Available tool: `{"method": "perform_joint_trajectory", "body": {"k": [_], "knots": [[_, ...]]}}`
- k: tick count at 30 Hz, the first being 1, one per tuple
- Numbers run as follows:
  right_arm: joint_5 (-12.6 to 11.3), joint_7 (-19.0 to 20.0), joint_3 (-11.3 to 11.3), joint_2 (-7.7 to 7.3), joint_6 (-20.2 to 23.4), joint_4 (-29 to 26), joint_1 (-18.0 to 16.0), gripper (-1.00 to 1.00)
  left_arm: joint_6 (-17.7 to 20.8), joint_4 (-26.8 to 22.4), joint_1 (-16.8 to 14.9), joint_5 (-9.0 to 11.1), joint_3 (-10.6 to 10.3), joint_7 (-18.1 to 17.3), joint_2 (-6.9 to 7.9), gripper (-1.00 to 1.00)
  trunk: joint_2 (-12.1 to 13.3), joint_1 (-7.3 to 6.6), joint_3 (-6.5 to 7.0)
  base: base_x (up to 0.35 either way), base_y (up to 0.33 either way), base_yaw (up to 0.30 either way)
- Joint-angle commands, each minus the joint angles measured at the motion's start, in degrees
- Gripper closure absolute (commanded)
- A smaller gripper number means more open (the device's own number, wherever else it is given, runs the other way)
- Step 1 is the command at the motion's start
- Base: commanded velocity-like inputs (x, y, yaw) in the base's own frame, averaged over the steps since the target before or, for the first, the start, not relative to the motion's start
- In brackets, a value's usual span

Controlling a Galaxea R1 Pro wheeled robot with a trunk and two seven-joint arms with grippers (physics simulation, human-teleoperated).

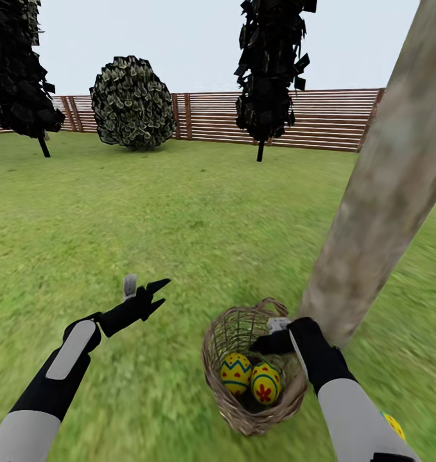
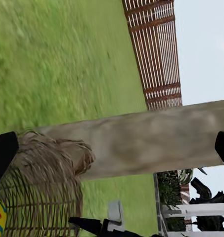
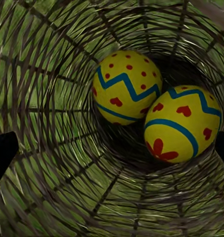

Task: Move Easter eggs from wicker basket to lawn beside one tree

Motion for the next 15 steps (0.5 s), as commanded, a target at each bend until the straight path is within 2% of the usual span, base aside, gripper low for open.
{"method": "perform_joint_trajectory", "body": {"k": [1, 4, 6, 9, 11, 15], "knots": [[0.68, 0.39, -0.30, 0.07, 0.18, 0.40, -0.04, -1.00, 0.08, 0.58, -0.03, 0.04, -0.03, -0.21, 0.01, -1.00, -0.02, 0.02, -0.05, 0.274, 0.212, 0.000], [0.80, -1.56, -0.29, 0.06, 0.18, 2.03, -0.04, -1.00, 0.08, 1.21, -0.03, 0.06, 0.37, -0.21, -0.07, -1.00, -0.02, 0.02, -0.05, 0.182, 0.141, 0.000], [0.58, -5.72, -0.31, 0.10, 0.17, 2.89, -0.04, -1.00, 0.08, 1.43, -0.03, 0.07, 0.90, -0.24, -0.16, -1.00, -0.02, 0.02, -0.05, 0.048, 0.037, 0.000], [0.16, -10.02, -0.37, 0.12, -0.78, 3.67, -0.03, -1.00, 0.07, 1.52, -0.03, 0.08, 1.14, -0.27, -0.19, -1.00, -0.02, 0.02, -0.05, 0.015, 0.012, 0.000], [0.02, -10.69, -0.37, 0.13, -1.93, 4.44, -0.03, -1.00, 0.07, 1.54, -0.03, 0.06, 1.17, -0.26, -0.18, -1.00, -0.02, 0.02, -0.05, 0.003, 0.002, 0.000], [-0.05, -11.33, -0.38, 0.20, -3.35, 5.96, -0.03, -1.00, 0.07, 1.54, -0.03, 0.00, 1.18, -0.24, -0.21, -1.00, -1.63, 0.89, -0.77, 0.000, 0.000, 0.000]]}}
